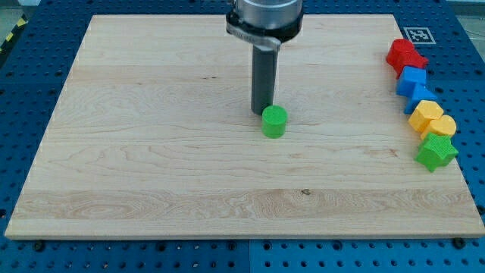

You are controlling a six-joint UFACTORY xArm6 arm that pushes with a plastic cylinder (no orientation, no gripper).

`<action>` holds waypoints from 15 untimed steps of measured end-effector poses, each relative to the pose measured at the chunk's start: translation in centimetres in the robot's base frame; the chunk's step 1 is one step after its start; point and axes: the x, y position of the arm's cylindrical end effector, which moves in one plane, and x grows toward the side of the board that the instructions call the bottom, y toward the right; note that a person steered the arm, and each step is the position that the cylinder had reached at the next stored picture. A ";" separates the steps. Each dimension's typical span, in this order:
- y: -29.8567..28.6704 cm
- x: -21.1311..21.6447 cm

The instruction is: Push green circle to the bottom of green star

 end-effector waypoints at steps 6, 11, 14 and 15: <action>4.8 9.3; 13.8 13.2; 7.4 10.7; 9.4 10.7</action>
